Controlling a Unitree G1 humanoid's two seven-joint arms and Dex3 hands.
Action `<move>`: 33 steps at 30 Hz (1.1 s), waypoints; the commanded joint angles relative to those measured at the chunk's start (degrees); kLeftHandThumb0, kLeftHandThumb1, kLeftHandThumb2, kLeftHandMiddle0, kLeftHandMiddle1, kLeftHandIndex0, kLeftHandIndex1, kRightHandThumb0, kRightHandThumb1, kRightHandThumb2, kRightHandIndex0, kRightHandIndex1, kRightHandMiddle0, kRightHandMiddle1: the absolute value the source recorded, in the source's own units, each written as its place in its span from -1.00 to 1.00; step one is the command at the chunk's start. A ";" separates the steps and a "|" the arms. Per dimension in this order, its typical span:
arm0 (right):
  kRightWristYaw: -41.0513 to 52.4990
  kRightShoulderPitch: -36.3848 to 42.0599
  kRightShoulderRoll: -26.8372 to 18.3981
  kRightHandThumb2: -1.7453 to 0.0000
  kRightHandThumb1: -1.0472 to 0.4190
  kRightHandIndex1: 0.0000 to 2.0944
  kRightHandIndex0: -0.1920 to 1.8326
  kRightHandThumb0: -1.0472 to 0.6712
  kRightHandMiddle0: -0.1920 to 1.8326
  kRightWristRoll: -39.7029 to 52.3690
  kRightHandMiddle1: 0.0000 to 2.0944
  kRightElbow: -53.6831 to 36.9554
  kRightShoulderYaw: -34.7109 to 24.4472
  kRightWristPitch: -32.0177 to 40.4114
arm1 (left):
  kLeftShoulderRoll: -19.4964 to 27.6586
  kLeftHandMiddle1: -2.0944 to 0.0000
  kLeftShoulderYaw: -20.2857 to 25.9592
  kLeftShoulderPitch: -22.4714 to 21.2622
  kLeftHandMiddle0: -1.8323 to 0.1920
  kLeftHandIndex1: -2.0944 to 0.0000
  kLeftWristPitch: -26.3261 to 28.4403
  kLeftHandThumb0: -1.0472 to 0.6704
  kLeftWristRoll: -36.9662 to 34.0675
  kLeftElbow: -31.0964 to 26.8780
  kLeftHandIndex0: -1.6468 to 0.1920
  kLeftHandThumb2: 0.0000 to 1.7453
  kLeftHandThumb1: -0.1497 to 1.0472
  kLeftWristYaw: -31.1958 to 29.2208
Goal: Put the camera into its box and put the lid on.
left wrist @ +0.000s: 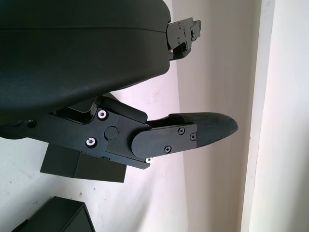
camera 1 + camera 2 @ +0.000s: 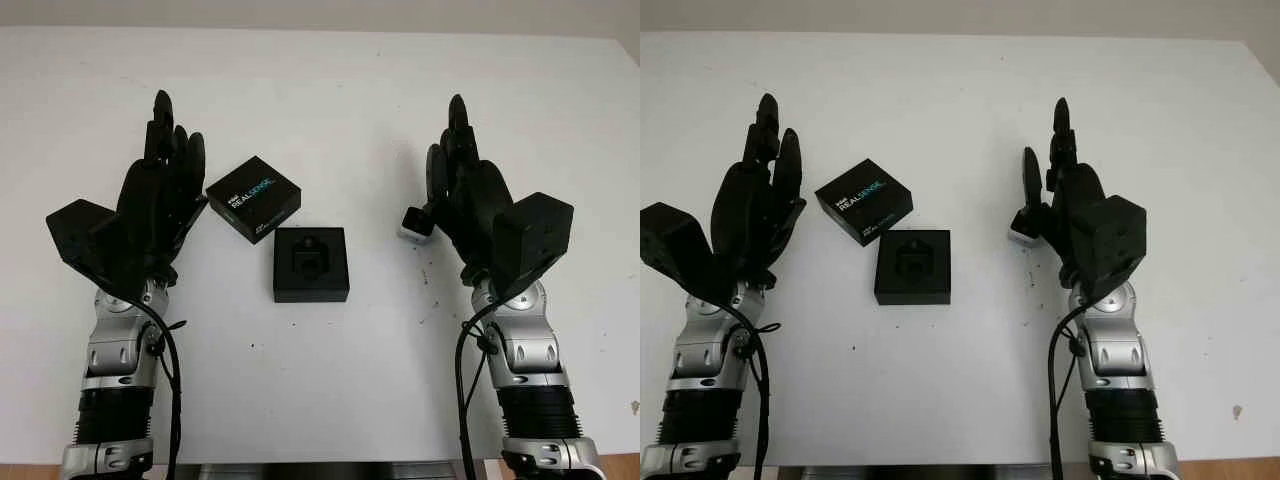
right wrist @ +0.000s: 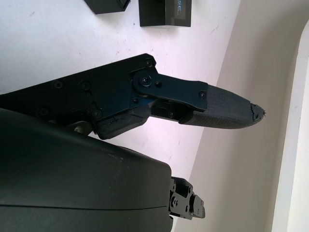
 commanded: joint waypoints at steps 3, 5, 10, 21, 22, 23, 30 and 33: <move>0.05 0.72 0.08 0.25 -1.00 -1.00 -1.00 -0.78 -1.00 0.21 -1.00 -1.56 0.07 0.54 | -0.13 0.97 -0.18 0.91 1.00 0.97 0.52 -0.62 -0.37 -1.66 1.00 -0.39 1.00 -0.14; 0.09 0.55 0.18 0.25 -1.00 -1.00 -1.00 -0.78 -1.00 0.26 -1.00 -1.29 0.13 0.39 | -0.18 0.97 -0.14 0.80 1.00 0.97 0.68 -0.62 -0.39 -1.61 1.00 -0.40 1.00 -0.03; -0.07 0.03 -0.16 0.26 -1.00 -1.00 -1.00 -0.79 -1.00 -0.30 -1.00 -0.97 0.30 1.50 | -0.24 0.96 -0.35 0.47 1.00 0.96 0.52 -0.64 0.12 -0.93 1.00 -0.41 1.00 0.30; -5.34 1.34 -3.85 0.92 -0.91 -0.87 -0.73 -0.59 -0.70 -6.30 -0.85 -2.37 -1.36 -6.42 | -0.22 0.98 -0.25 1.28 1.00 0.97 0.28 -0.63 -0.34 -1.54 1.00 -0.38 1.00 -0.24; -4.91 1.54 -4.96 0.93 -0.91 -0.87 -0.73 -0.59 -0.69 -7.37 -0.85 -2.63 -1.12 -6.34 | -0.27 0.97 -0.25 1.27 1.00 0.97 0.14 -0.63 -0.38 -1.44 1.00 -0.38 1.00 -0.31; -4.61 1.63 -6.03 0.93 -0.89 -0.88 -0.73 -0.59 -0.69 -8.66 -0.84 -2.64 -0.82 -6.50 | -0.35 0.97 -0.24 1.21 1.00 0.97 0.02 -0.62 -0.42 -1.29 0.99 -0.38 1.00 -0.31; -5.84 2.91 -11.06 0.96 -0.80 -0.88 -0.72 -0.64 -0.64 -18.59 -0.83 -1.87 1.47 -6.61 | -0.55 0.95 -0.39 0.25 0.99 0.96 0.38 -0.63 -0.10 -0.67 0.99 -0.41 1.00 -0.09; -5.09 3.80 -11.80 0.95 -0.77 -0.88 -0.70 -0.63 -0.60 -20.47 -0.82 -2.39 2.40 -4.89 | -0.46 0.95 -0.44 0.20 1.00 0.96 0.58 -0.63 -0.06 -0.65 0.99 -0.41 1.00 -0.07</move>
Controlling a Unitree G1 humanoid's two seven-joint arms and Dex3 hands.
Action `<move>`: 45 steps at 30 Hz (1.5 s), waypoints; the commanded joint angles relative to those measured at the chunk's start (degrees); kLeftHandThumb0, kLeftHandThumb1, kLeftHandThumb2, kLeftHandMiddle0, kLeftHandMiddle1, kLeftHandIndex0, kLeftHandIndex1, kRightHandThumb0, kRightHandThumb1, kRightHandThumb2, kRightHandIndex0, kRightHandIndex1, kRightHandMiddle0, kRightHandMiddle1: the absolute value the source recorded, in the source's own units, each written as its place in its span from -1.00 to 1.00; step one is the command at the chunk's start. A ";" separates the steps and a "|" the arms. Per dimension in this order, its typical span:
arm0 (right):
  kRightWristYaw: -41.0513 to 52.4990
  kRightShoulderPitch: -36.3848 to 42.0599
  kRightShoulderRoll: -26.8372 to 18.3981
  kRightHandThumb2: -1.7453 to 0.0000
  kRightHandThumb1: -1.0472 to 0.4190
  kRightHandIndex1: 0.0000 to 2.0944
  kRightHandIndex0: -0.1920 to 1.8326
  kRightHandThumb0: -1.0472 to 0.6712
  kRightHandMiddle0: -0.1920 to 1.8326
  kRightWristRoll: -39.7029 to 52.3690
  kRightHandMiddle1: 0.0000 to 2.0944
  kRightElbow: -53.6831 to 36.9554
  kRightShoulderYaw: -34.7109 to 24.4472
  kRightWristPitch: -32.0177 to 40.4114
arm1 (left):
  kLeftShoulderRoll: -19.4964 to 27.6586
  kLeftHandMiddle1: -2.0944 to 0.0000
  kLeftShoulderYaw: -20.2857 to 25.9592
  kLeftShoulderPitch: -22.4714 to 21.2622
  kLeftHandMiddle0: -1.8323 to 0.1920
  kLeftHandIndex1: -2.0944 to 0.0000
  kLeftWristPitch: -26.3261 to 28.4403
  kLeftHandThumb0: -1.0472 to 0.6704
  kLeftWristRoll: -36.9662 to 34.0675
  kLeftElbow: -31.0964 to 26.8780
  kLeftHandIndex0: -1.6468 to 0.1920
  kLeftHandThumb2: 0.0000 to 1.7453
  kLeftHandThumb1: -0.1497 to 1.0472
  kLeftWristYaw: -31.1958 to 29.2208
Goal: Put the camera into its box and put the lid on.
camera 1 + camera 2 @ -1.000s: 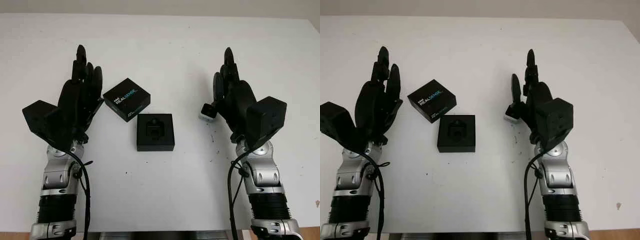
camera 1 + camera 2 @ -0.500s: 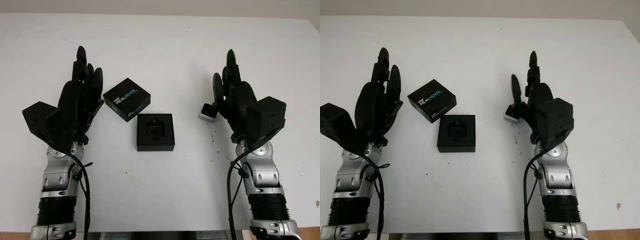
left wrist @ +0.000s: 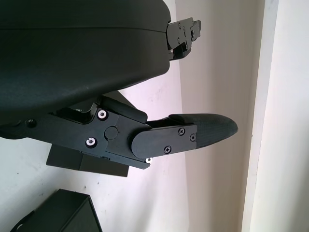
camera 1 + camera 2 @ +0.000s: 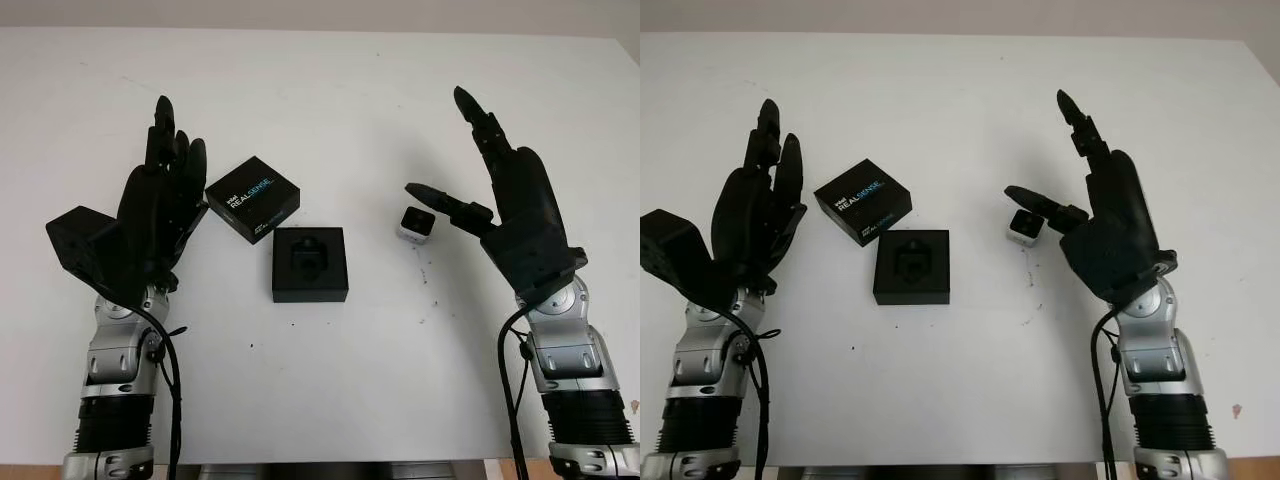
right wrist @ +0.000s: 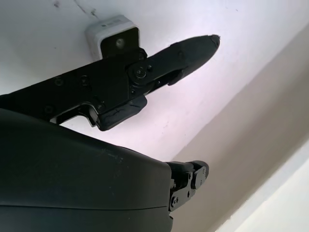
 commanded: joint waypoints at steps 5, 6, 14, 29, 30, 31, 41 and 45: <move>1.33 3.32 -0.80 0.94 -0.75 -0.91 -0.70 -0.60 -0.55 -2.19 -0.88 -2.03 1.39 3.46 | 0.24 0.95 -0.25 -0.68 1.00 0.96 -0.02 -0.64 0.03 -0.03 1.00 -0.41 1.00 -0.19; 1.18 3.76 -0.75 0.94 -0.74 -0.91 -0.70 -0.60 -0.54 -2.60 -0.88 -1.99 1.63 3.55 | 0.23 0.95 -0.19 -0.66 1.00 0.96 -0.07 -0.64 0.00 -0.04 1.00 -0.41 1.00 -0.17; -1.00 6.18 0.34 0.94 -0.74 -0.93 -0.70 -0.64 -0.45 -2.84 -0.89 -0.50 2.30 2.40 | 0.38 0.95 -0.15 -0.37 1.00 0.95 0.31 -0.63 0.02 -0.55 1.00 -0.41 1.00 -0.19; -8.15 7.62 -0.53 0.94 -0.75 -0.91 -0.61 -0.62 -0.22 -3.93 -0.82 4.14 1.23 -1.15 | 1.08 0.95 -0.11 -0.65 1.00 0.95 -0.31 -0.62 0.15 0.55 0.98 -0.40 1.00 -1.08; -8.33 7.51 -0.60 0.94 -0.75 -0.91 -0.60 -0.61 -0.22 -3.81 -0.81 4.58 1.16 -1.39 | 1.11 0.95 -0.10 -0.68 1.00 0.95 -0.20 -0.62 0.10 0.55 0.99 -0.40 1.00 -1.18; -8.41 7.39 -0.66 0.93 -0.76 -0.91 -0.60 -0.61 -0.21 -3.66 -0.80 4.97 1.07 -1.47 | 1.12 0.95 -0.07 -0.69 1.00 0.95 -0.08 -0.62 0.01 0.51 0.99 -0.39 1.00 -1.27; -9.48 4.95 -1.51 0.94 -0.75 -0.91 -0.55 -0.51 -0.15 -2.35 -0.70 11.72 0.55 -5.85 | 0.88 0.96 0.07 -0.58 1.00 0.95 0.16 -0.63 -0.09 0.05 1.00 -0.41 1.00 -1.11; -9.68 4.07 -1.70 0.94 -0.75 -0.92 -0.54 -0.47 -0.13 -2.25 -0.65 13.79 0.74 -6.83 | 0.74 0.96 0.02 -0.43 1.00 0.95 -0.10 -0.62 0.23 -0.02 1.00 -0.41 1.00 -0.61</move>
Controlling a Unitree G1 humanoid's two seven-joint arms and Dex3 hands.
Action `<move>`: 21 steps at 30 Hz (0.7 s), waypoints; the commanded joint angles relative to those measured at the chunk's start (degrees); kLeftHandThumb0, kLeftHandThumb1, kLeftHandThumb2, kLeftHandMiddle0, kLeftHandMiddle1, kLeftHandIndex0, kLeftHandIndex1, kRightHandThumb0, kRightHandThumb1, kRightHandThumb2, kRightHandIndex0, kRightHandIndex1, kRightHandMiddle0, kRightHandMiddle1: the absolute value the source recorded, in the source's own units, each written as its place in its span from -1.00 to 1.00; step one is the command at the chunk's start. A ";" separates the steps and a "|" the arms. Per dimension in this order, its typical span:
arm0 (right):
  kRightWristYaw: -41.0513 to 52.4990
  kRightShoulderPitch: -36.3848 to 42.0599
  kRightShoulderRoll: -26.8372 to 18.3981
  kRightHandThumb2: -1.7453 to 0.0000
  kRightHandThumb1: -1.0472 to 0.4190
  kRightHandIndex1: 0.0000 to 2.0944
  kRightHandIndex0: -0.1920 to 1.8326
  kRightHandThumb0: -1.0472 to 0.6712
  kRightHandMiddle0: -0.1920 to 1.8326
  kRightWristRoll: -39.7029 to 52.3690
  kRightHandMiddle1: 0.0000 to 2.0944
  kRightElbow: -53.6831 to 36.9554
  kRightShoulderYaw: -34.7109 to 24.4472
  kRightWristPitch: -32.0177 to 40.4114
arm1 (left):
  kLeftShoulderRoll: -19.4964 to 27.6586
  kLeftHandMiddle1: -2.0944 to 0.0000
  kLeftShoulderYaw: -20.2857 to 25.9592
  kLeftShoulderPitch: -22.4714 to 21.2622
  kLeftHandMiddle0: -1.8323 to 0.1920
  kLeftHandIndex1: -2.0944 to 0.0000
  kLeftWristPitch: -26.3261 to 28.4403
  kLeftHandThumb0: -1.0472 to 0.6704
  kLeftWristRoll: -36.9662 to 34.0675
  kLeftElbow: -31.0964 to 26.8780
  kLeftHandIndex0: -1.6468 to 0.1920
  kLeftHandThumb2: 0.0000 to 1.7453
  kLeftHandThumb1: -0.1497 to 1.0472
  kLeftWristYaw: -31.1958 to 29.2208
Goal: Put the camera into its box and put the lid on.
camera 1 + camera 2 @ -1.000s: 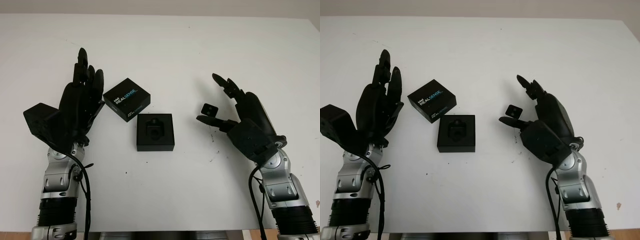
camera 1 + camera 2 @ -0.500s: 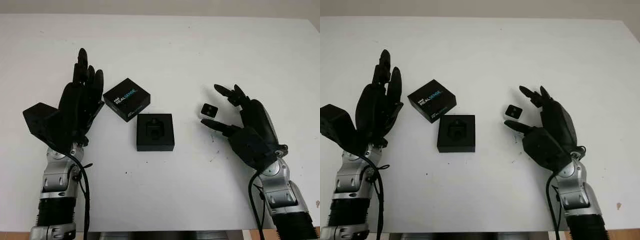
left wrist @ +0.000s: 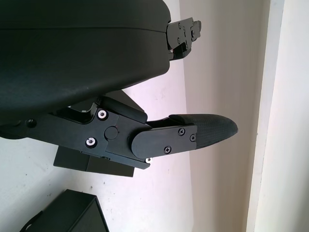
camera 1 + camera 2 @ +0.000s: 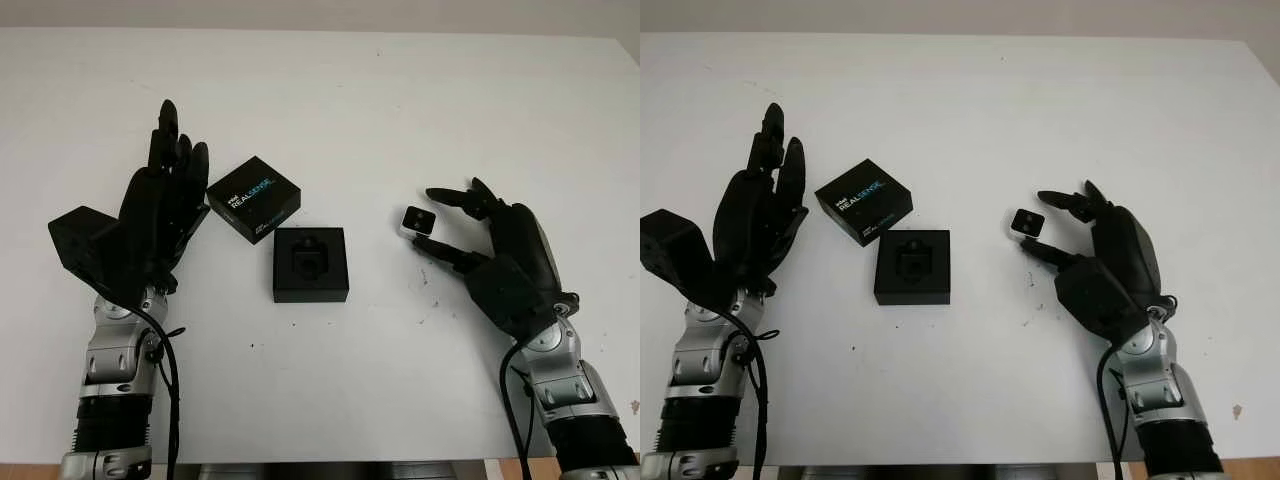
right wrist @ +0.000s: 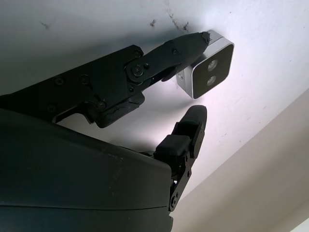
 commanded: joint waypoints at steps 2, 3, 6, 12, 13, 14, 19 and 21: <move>-0.40 -0.12 -0.48 0.94 -0.74 -0.92 -0.54 -0.46 -0.13 -0.07 -0.64 1.37 0.01 -0.64 | 0.17 0.96 -0.01 -0.40 1.00 0.95 -0.57 -0.62 0.13 -0.80 1.00 -0.41 1.00 0.24; -0.50 -0.16 -0.54 0.94 -0.74 -0.92 -0.54 -0.46 -0.14 -0.26 -0.63 1.50 0.13 -0.73 | 0.14 0.96 -0.01 -0.40 1.00 0.95 -0.62 -0.62 0.09 -0.78 1.00 -0.41 1.00 0.24; 0.09 -0.19 -0.36 0.94 -0.75 -0.93 -0.54 -0.49 -0.15 -0.06 -0.62 1.69 0.36 -0.35 | 0.08 0.95 -0.04 -0.40 0.99 0.95 -0.68 -0.63 0.08 -0.71 0.99 -0.42 1.00 0.36; 2.25 -0.25 0.10 0.94 -0.75 -0.94 -0.56 -0.50 -0.17 1.34 -0.61 1.53 0.98 -1.25 | 0.21 0.96 -0.15 -0.18 1.00 0.95 -0.73 -0.62 0.28 -0.79 1.00 -0.40 1.00 0.31; 2.20 -0.37 0.02 0.94 -0.75 -0.94 -0.56 -0.50 -0.17 1.34 -0.60 2.11 1.18 -2.21 | 0.17 0.96 -0.13 -0.14 1.00 0.95 -0.68 -0.62 0.25 -0.88 1.00 -0.40 1.00 0.35; 1.84 -0.57 -0.03 0.94 -0.75 -0.94 -0.56 -0.50 -0.17 1.09 -0.59 2.80 1.40 -3.12 | 0.15 0.96 -0.10 -0.17 1.00 0.95 -0.70 -0.61 0.20 -0.85 1.00 -0.40 1.00 0.34; 1.64 -0.96 -0.32 0.94 -0.76 -0.94 -0.56 -0.53 -0.20 -0.08 -0.56 3.80 2.32 -3.51 | -0.01 0.95 -0.12 -0.05 0.99 0.95 -0.97 -0.62 0.36 -0.96 0.99 -0.42 1.00 0.64; 2.50 -0.87 -0.29 0.94 -0.76 -0.95 -0.57 -0.52 -0.22 0.20 -0.56 3.50 2.37 -3.08 | 0.09 0.95 -0.26 -0.03 1.00 0.95 -1.07 -0.63 0.72 -0.95 1.00 -0.41 1.00 0.80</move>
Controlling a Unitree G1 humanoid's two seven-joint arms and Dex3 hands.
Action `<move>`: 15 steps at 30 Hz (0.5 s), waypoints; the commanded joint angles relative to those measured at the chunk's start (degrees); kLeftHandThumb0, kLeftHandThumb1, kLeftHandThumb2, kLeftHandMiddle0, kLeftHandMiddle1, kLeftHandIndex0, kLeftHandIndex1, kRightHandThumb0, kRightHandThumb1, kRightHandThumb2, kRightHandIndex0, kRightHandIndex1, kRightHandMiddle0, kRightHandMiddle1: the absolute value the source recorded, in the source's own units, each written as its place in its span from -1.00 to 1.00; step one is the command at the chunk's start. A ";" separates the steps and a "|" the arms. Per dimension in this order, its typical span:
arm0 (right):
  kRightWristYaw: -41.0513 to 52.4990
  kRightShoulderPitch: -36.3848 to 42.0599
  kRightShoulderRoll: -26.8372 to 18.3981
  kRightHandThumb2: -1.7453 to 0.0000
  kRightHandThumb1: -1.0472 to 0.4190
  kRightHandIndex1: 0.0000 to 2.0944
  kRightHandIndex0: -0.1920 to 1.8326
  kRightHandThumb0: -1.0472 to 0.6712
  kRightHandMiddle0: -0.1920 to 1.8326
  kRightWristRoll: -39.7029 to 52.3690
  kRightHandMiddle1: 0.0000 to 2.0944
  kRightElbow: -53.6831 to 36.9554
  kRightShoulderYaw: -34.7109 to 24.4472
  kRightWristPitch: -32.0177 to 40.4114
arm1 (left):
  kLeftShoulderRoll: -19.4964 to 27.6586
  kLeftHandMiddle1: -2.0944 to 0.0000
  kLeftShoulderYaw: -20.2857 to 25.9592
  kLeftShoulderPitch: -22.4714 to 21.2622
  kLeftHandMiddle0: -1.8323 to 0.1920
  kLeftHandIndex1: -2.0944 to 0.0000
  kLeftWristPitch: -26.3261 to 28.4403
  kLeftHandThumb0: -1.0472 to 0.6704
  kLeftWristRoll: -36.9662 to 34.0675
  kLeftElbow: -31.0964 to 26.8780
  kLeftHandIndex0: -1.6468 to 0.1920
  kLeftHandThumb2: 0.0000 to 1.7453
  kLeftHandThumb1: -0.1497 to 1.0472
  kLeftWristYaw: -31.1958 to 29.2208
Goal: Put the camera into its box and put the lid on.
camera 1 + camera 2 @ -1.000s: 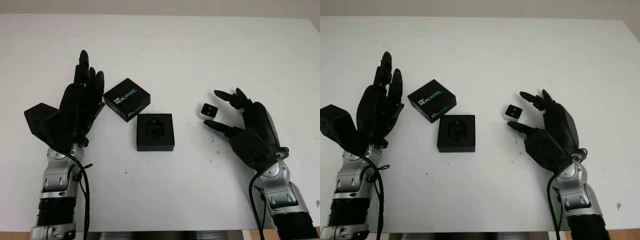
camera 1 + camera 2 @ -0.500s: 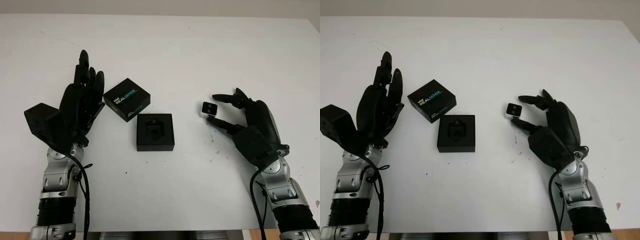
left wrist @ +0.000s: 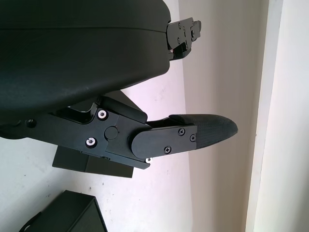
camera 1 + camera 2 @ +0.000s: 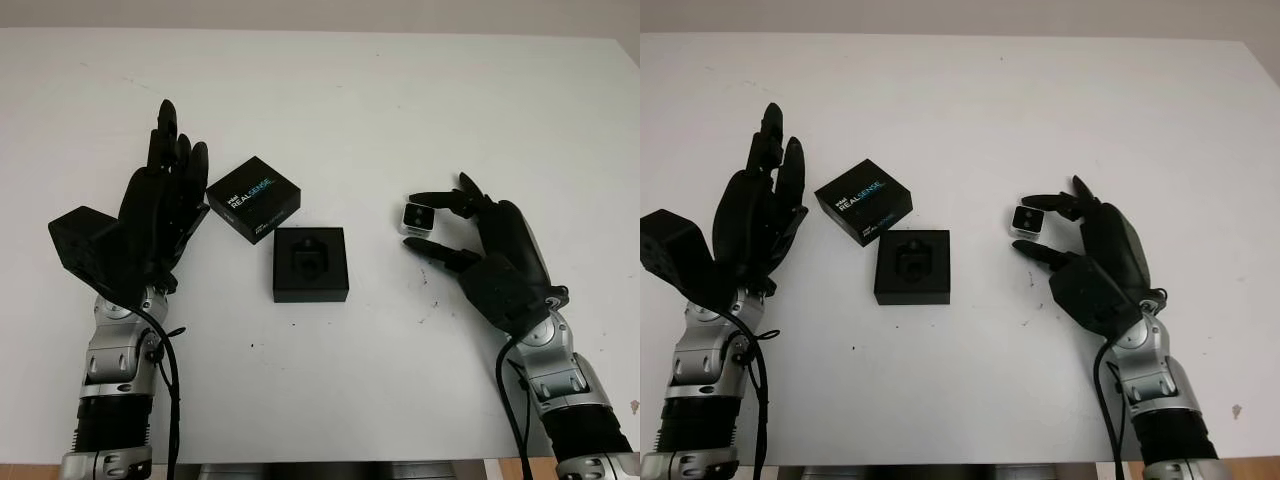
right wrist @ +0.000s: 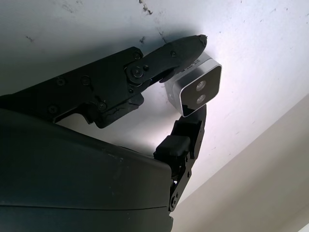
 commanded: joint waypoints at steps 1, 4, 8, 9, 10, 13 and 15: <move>0.78 0.84 -0.12 0.94 -0.76 -0.95 -0.58 -0.53 -0.23 0.20 -0.56 0.43 0.65 0.08 | 0.06 0.95 -0.23 -0.02 1.00 0.95 -0.72 -0.63 0.34 -1.01 1.00 -0.41 1.00 0.31; 1.20 0.77 0.00 0.94 -0.75 -0.96 -0.59 -0.52 -0.24 0.54 -0.55 1.00 0.65 -0.66 | 0.02 0.95 -0.25 0.05 1.00 0.95 -0.35 -0.62 0.38 -1.23 1.00 -0.41 1.00 0.41; 1.28 0.69 0.15 0.94 -0.75 -0.95 -0.59 -0.49 -0.23 0.96 -0.52 1.85 0.53 -1.39 | -0.22 0.96 -0.08 -0.07 1.00 0.95 -0.41 -0.61 -0.06 -1.14 0.99 -0.41 1.00 0.36; 0.81 0.63 0.25 0.94 -0.75 -0.95 -0.58 -0.48 -0.21 0.81 -0.51 2.16 0.49 -1.56 | -0.29 0.95 -0.02 -0.13 1.00 0.95 -0.48 -0.60 -0.17 -1.06 0.99 -0.41 1.00 0.35; 0.28 0.58 0.39 0.94 -0.77 -0.95 -0.57 -0.45 -0.21 0.72 -0.45 2.44 0.41 -1.73 | -0.28 0.95 0.01 -0.19 1.00 0.95 -0.54 -0.60 -0.26 -0.97 0.99 -0.42 1.00 0.27; -1.52 0.56 0.64 0.93 -0.82 -0.94 -0.53 -0.37 -0.26 -0.14 -0.20 2.50 0.43 -1.11 | -0.13 0.95 -0.06 -0.14 1.00 0.95 -0.68 -0.61 -0.01 -0.99 0.99 -0.42 1.00 0.27; -2.39 0.44 0.62 0.93 -0.84 -0.93 -0.51 -0.33 -0.26 -0.53 -0.14 2.71 0.51 -1.26 | -0.07 0.95 -0.08 -0.10 1.00 0.95 -0.79 -0.61 0.08 -1.01 0.99 -0.42 1.00 0.22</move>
